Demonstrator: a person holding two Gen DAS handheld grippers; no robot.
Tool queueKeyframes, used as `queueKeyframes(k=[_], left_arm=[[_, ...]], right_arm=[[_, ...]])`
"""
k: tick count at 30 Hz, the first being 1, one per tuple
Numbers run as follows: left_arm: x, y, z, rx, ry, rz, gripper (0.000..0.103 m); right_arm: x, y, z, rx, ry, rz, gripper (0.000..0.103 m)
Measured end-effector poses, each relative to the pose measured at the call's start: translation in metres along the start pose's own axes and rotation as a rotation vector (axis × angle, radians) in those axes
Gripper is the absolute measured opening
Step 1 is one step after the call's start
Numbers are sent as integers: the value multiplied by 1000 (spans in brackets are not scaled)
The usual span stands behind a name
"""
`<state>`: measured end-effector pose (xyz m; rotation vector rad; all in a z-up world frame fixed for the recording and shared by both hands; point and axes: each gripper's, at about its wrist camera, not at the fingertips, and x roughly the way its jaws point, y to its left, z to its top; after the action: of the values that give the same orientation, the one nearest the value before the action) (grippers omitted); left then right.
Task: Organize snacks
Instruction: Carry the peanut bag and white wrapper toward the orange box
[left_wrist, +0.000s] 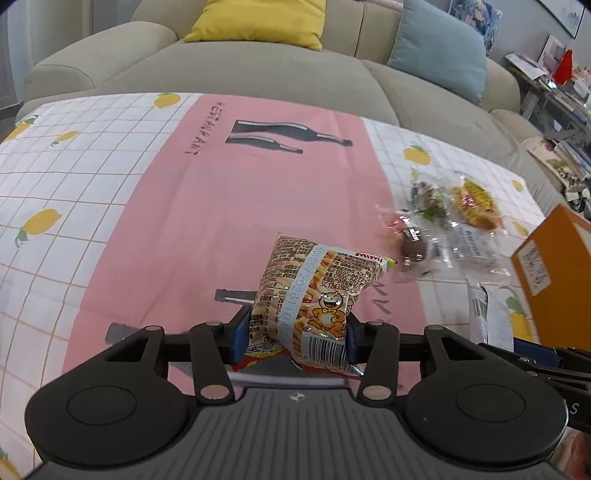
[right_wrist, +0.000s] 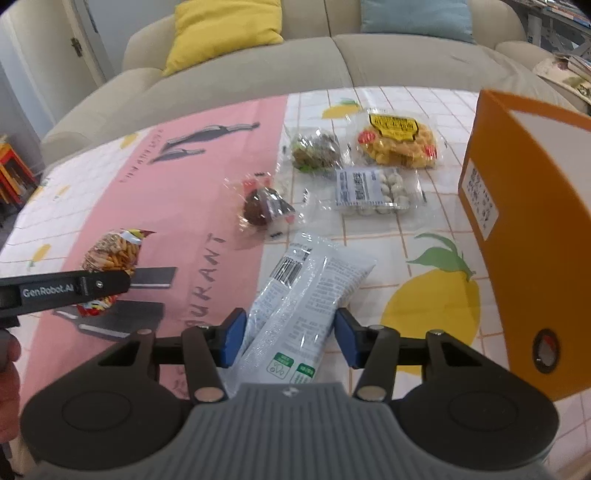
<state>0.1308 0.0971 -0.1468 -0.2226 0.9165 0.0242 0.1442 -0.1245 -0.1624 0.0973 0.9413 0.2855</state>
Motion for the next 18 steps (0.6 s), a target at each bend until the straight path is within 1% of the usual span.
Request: queueKeyframes(k=[6,11,13,18], left_arm=[[-34,-16,-1,2,-33,-16,53],[-58,-39,6,23,-34,-45,53],[-67,-50,10,30,-33,-66,53],[-88,-85,22,49,-26,-144,53]], right_arm=[[-40,-2,1,-32,-70,50,51],[-77,-12,3,-25,-127,92,50],[-92,-21,5,-13,-148,111,50],[-129,-47,11,-38,-207,89,50]])
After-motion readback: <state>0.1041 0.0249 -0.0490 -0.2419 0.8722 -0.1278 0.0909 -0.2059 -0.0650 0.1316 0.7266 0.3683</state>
